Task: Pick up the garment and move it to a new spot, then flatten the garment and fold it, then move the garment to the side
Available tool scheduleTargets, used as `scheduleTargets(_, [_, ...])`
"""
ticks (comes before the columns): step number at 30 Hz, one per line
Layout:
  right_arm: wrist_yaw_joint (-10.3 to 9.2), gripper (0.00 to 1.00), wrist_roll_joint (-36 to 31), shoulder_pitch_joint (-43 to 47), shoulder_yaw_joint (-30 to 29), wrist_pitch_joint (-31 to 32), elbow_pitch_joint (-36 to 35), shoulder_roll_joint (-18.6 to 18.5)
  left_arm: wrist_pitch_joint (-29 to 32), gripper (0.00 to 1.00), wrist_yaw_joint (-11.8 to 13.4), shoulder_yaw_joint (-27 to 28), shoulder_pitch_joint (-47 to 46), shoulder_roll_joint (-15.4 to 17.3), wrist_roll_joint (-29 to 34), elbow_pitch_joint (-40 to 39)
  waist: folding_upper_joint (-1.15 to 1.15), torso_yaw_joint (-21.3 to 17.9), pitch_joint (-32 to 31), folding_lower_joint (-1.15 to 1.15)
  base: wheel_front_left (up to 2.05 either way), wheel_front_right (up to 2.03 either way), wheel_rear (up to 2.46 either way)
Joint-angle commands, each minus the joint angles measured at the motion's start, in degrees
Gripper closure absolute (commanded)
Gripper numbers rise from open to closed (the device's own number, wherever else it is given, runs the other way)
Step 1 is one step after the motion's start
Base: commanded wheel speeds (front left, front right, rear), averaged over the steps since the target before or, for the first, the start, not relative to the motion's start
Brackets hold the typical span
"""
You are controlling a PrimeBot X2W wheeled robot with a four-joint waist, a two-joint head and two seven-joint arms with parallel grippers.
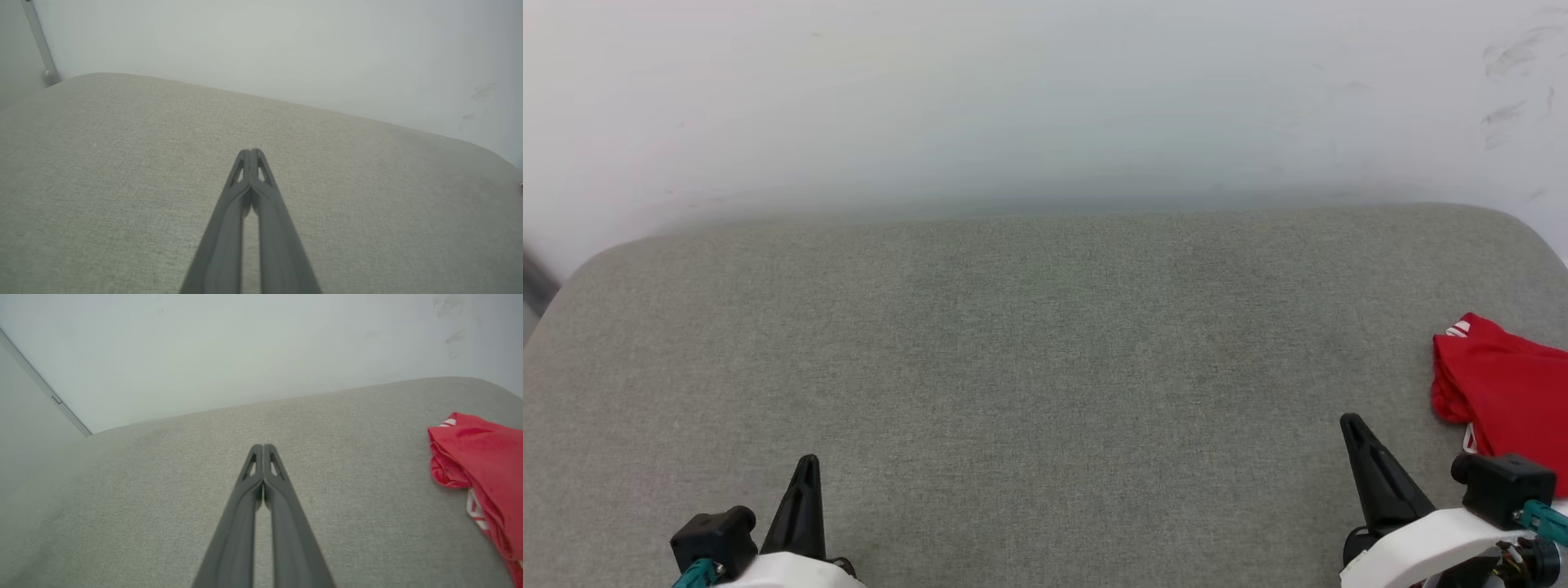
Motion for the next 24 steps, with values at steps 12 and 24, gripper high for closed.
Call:
scheduleTargets(12, [-0.01, 1.00, 14.22, -3.09, -1.61, 1.00, 1.59, 0.41, 3.34, 1.00, -2.82, 3.50, -3.11, -1.55, -12.38, 0.62, 0.00, 0.15, 0.17, 0.00, 0.00, 0.00, 0.00])
scheduleTargets(24, [-0.01, 1.00, 24.60, -4.36, -2.65, 1.76, 3.37, 0.81, 5.96, 1.00, -4.90, 5.84, -4.40, -3.07, -21.46, 1.39, 0.00, 0.28, 0.33, 0.00, 0.00, 0.00, 0.00])
